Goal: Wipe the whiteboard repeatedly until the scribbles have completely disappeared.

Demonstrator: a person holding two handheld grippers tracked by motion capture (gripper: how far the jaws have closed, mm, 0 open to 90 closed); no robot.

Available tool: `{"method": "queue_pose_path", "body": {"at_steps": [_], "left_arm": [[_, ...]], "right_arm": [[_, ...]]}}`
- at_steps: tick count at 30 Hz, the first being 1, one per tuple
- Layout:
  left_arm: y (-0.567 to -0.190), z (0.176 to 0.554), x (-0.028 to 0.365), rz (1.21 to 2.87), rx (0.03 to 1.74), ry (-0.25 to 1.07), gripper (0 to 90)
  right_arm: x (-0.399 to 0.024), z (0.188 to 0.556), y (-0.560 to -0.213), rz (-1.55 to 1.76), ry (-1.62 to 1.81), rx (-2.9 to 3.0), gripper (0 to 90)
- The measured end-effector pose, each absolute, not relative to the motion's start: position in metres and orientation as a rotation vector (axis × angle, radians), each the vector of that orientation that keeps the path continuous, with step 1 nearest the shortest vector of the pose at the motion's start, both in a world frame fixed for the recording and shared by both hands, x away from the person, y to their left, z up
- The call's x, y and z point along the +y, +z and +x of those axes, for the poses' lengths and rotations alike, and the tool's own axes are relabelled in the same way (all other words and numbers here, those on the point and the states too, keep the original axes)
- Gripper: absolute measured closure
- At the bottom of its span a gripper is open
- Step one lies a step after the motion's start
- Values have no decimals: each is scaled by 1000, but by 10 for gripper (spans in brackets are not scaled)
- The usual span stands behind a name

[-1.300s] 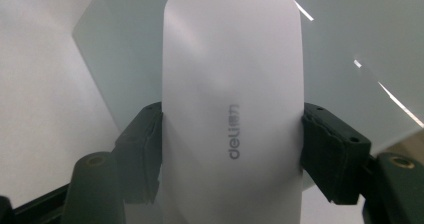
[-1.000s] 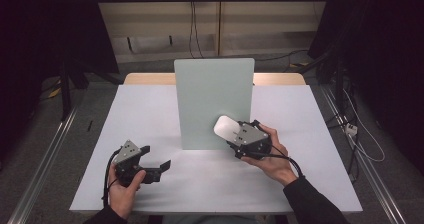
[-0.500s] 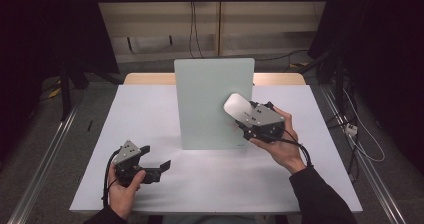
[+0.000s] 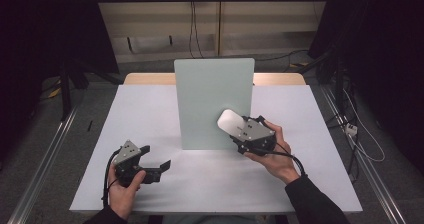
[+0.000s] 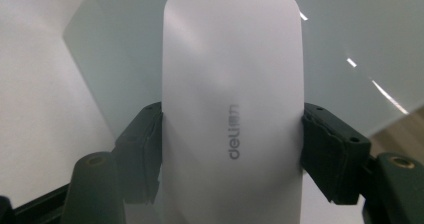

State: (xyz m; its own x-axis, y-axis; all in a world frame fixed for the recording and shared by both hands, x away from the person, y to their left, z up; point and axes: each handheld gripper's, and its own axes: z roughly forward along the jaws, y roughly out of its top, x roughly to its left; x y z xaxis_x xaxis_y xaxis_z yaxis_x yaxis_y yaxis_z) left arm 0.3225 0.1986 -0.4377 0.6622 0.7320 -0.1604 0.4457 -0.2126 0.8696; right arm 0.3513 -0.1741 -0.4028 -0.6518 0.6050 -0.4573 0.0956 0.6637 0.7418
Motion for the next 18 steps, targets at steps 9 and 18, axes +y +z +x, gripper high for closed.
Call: {"method": "queue_pose_path", "body": {"at_steps": [9, 18], "left_arm": [[-437, 322, 199, 1855, 933, 349, 49], [-438, 323, 199, 1855, 932, 346, 49]], "right_arm": [[-162, 344, -427, 495, 873, 2252, 318], [-169, 345, -420, 507, 878, 2214, 318]]}}
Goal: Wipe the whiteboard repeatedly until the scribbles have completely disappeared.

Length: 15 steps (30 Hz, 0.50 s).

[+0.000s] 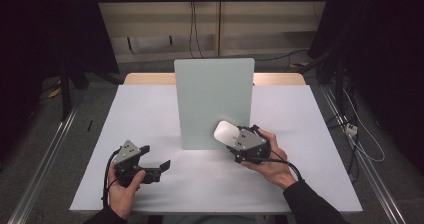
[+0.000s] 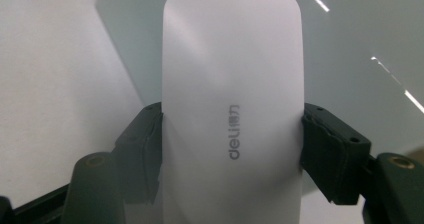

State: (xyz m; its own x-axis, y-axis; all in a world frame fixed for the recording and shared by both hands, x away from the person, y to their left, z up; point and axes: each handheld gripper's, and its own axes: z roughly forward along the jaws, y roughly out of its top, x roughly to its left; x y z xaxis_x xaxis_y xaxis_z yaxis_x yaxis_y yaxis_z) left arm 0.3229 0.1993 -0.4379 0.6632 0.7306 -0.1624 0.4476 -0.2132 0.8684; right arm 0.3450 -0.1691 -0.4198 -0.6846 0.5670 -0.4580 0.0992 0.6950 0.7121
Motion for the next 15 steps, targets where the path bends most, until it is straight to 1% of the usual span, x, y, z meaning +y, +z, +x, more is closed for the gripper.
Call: {"method": "queue_pose_path", "body": {"at_steps": [8, 10, 15], "left_arm": [[-438, 323, 198, 1856, 933, 348, 49], [-438, 323, 198, 1854, 937, 344, 49], [-438, 322, 199, 1856, 932, 349, 49]], "right_arm": [[-201, 350, -392, 610, 904, 2072, 318], [-204, 349, -394, 617, 900, 2072, 318], [-196, 343, -413, 571, 852, 2150, 318]]}}
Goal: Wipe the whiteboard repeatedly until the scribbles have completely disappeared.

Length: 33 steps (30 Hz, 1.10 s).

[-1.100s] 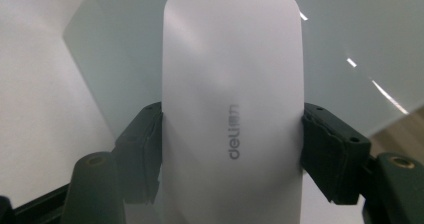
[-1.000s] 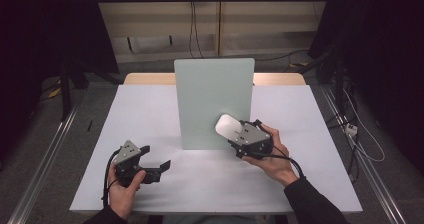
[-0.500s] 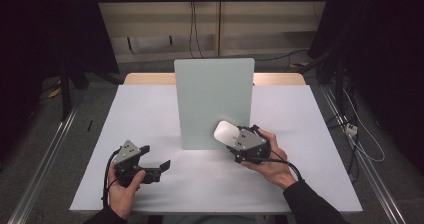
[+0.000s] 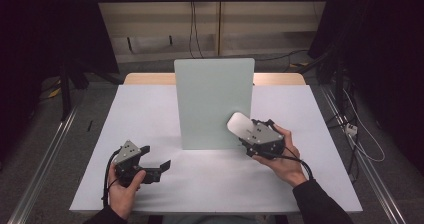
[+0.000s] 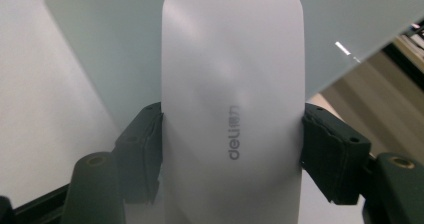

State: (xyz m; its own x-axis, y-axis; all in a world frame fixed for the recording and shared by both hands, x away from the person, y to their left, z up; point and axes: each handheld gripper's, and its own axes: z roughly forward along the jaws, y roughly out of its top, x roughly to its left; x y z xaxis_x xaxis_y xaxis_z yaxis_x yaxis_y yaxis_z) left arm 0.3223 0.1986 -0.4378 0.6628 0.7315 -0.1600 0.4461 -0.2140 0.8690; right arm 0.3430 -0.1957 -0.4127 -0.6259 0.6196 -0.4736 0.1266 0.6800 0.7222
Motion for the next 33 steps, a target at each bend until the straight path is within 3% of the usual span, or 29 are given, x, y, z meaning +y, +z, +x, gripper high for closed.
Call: {"method": "queue_pose_path", "body": {"at_steps": [10, 27, 33], "left_arm": [[-438, 322, 199, 1854, 932, 349, 49], [-438, 323, 198, 1853, 936, 342, 49], [-438, 323, 198, 1853, 935, 341, 49]], "right_arm": [[-181, 337, -437, 506, 809, 2279, 318], [-163, 355, -398, 521, 926, 2161, 317], [-148, 353, -410, 473, 912, 2209, 318]]}}
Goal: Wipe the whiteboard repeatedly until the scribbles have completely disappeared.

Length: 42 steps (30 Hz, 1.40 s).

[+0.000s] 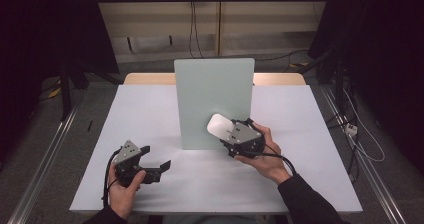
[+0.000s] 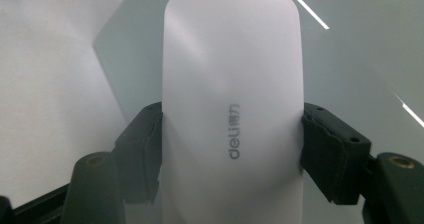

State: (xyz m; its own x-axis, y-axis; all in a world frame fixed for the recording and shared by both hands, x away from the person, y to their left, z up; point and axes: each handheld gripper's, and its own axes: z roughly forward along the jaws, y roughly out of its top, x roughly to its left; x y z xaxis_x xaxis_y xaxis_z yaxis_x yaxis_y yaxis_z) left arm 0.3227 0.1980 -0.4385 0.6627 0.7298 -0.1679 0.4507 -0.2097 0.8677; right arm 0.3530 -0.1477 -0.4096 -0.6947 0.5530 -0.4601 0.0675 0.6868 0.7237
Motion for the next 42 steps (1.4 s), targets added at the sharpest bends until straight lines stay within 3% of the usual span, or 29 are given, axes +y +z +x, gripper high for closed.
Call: {"method": "queue_pose_path", "body": {"at_steps": [7, 42], "left_arm": [[-439, 323, 199, 1853, 935, 339, 49], [-439, 322, 200, 1853, 941, 342, 49]], "right_arm": [[-141, 352, -418, 452, 909, 2255, 317], [-177, 349, -396, 626, 1072, 2273, 318]]}}
